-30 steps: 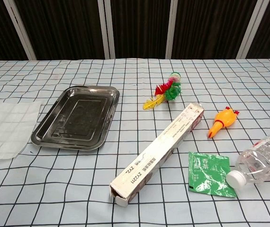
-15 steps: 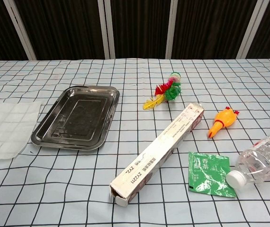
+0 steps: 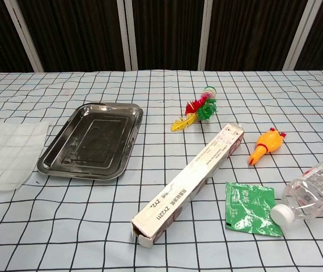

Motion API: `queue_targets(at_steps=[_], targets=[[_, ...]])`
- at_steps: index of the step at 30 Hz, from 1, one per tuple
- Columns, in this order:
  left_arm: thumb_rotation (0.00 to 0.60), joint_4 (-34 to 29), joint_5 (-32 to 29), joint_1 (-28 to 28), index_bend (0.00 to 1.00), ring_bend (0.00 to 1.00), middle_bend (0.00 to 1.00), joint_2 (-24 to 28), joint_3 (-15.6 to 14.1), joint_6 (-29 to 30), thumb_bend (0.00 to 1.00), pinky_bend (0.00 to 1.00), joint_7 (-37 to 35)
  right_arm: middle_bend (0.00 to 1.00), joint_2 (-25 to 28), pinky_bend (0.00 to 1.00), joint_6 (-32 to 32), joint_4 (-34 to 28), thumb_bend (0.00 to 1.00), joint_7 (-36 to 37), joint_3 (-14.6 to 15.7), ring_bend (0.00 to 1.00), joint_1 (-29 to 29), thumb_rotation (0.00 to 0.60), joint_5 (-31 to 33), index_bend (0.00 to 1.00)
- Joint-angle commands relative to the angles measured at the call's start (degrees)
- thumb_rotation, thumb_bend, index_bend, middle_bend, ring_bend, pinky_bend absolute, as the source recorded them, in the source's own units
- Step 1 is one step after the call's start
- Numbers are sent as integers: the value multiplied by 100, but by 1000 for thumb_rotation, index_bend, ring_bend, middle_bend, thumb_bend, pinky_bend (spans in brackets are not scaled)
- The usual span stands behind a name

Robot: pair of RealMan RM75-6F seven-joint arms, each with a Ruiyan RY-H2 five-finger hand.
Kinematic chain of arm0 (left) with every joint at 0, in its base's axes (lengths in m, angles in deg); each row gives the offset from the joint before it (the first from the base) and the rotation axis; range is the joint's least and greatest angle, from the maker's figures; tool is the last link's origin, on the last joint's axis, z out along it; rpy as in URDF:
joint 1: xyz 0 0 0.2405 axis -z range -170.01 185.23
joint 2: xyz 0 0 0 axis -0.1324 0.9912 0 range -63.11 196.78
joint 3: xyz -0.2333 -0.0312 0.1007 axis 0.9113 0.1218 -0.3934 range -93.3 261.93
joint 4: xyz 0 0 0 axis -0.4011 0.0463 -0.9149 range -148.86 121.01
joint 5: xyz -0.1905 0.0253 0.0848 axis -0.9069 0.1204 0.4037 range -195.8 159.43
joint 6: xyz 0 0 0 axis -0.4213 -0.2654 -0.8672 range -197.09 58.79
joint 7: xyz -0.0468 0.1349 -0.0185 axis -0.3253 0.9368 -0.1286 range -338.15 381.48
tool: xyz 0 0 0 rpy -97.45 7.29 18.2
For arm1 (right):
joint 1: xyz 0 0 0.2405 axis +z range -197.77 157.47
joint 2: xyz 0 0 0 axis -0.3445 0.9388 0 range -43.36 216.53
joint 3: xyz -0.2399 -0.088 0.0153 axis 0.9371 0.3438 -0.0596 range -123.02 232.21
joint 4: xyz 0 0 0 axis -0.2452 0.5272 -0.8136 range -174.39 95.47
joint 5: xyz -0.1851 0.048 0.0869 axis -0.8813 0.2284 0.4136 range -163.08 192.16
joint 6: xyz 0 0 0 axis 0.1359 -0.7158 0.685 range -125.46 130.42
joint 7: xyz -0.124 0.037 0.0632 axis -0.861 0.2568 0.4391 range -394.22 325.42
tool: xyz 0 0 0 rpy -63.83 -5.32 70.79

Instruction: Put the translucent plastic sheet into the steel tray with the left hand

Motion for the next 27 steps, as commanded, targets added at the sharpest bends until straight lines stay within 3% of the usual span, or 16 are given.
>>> queue_targets(at_steps=[1,27], targets=[[600,150,19,64,0,0,0,-160,-11,-45,166,75,70,0,2,41,-4,-1,290,18,-1,0,0,600,-5,0],[600,1177,-65,369,0,0,0,-931,87,-282,233,75,-14,0,27,41,-64,-5,289,169,21,0,-23,600,-78,0]])
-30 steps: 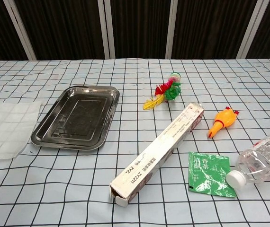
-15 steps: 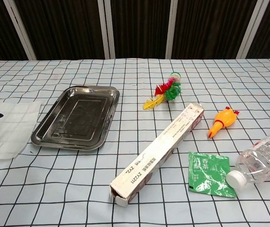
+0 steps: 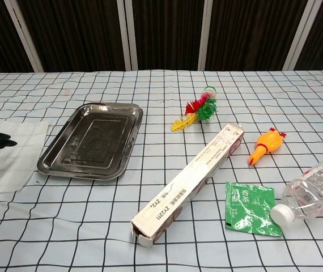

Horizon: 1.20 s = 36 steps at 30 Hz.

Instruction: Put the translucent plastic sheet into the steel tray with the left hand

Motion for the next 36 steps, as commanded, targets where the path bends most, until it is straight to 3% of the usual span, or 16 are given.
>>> queue_targets(at_steps=[1,23,36], targets=[[600,66,-28,11,0,0,0,-43,24,6,233,75,-70,0,1,41,-4,4,289,-4,2,0,-1,600,-7,0],[600,-646,77,-30,0,0,0,308,-14,255,232,75,-264,0,-21,41,-46,14,289,-30,-15,0,-10,600,-13,0],[600,-441,-96,-11,0,0,0,231,-23,113,249,75,-174,0,-26,41,-48,16,289,-6,-26,0,-11,600,2,0]])
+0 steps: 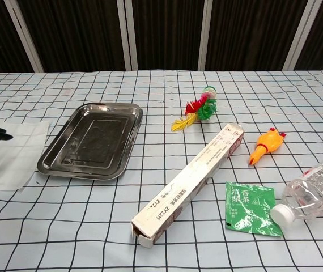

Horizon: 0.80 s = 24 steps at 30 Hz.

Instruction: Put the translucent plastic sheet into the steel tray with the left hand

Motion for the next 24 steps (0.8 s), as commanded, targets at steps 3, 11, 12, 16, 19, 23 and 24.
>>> queue_targets(at_steps=[3,11,12,16,19,23,24], targets=[[600,159,-83,6,0,0,0,-54,17,-60,259,75,-5,0,-1,41,-1,1,290,2,-1,0,-2,600,2,0],[600,402,-136,23,0,0,0,-128,64,-65,275,75,-111,0,-7,41,0,1,290,-10,-2,0,-3,600,6,0],[600,405,-134,27,0,0,0,-127,72,-59,278,75,-123,0,-8,41,1,1,289,-12,-2,0,-2,600,7,0],[600,404,-109,43,0,0,0,-121,79,-36,286,75,-151,0,-15,41,0,5,289,-28,-2,0,-1,600,2,0],[600,416,-125,53,0,0,0,-120,87,-49,298,75,-149,0,-12,41,0,2,289,-31,-4,0,-3,600,10,0],[600,382,-119,53,0,0,0,-80,80,-39,303,75,-159,0,-15,41,-14,7,289,-28,-12,0,-11,600,24,0],[600,367,-115,53,0,0,0,-69,82,-29,303,75,-163,0,-15,41,-9,5,289,-25,-13,0,-11,600,31,0]])
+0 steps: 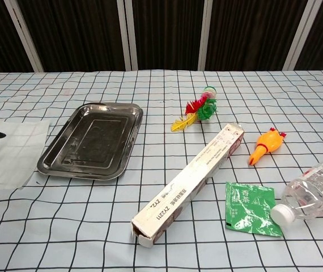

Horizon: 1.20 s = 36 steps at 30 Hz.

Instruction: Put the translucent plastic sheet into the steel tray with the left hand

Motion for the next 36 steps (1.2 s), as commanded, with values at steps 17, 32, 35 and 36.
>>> queue_targets(at_steps=[17,32,35,36], targets=[[600,140,-99,123,388,0,0,-105,171,7,330,86,-27,0,-6,41,19,-14,289,-8,-2,0,4,600,14,0],[600,378,-108,141,468,0,2,-223,179,43,432,92,-111,0,2,41,12,-18,289,22,4,0,-7,600,11,0],[600,395,-121,139,469,0,4,-213,183,44,463,92,-126,0,3,41,14,-24,290,28,7,0,-8,600,8,0],[600,398,-128,139,471,0,5,-208,186,40,472,91,-130,0,5,41,16,-27,290,35,9,0,-8,600,8,0]])
